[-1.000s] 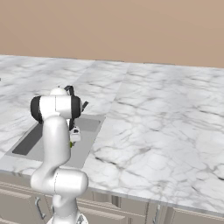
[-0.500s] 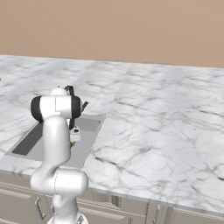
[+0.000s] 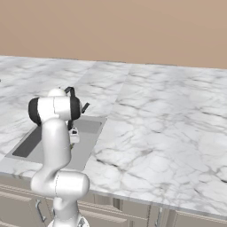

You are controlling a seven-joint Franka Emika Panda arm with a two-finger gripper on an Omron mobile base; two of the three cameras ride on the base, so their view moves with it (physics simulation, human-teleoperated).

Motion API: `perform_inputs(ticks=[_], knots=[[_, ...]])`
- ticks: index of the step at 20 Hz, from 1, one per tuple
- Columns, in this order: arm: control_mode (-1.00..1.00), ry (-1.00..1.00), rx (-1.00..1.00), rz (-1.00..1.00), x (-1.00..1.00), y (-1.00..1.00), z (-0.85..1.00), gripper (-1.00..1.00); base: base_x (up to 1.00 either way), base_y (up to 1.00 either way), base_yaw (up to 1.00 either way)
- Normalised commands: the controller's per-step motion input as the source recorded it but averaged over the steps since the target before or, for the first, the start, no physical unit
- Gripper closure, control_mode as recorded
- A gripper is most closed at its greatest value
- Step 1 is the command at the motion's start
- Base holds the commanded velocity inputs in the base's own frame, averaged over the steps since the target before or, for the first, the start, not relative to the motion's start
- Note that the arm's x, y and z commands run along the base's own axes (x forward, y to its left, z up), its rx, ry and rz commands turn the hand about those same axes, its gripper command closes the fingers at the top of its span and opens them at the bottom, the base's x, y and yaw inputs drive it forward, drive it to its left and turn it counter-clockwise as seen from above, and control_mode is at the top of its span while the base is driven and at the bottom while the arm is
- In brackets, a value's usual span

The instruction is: Turn on the sink faucet. Then move the lime from the counter to the sink. Turn off the sink. Move the vegetable from the sink to the pot next to the stove. Finally move the pot to the front left burner.

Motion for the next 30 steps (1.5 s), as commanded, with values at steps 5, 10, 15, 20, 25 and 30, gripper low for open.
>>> perform_inputs(ticks=[5,10,15,20,25,30], knots=[[-1.00,-0.08,0.00,-0.03,-0.10,0.00,0.22,-1.00,0.00,0.00,0.00],[-1.00,-0.12,0.00,-0.02,-0.14,-0.02,0.24,-1.00,0.00,0.00,0.00],[-1.00,-0.12,0.00,-0.02,-0.20,-0.23,0.09,-1.00,0.00,0.00,0.00],[-1.00,-0.07,0.01,-0.02,-0.16,-0.25,0.33,-1.00,0.00,0.00,0.00],[-1.00,-0.07,0.03,-0.01,-0.16,-0.21,0.65,-1.00,0.00,0.00,0.00],[-1.00,-0.05,0.02,0.00,-0.14,-0.18,0.58,-1.00,0.00,0.00,0.00]])
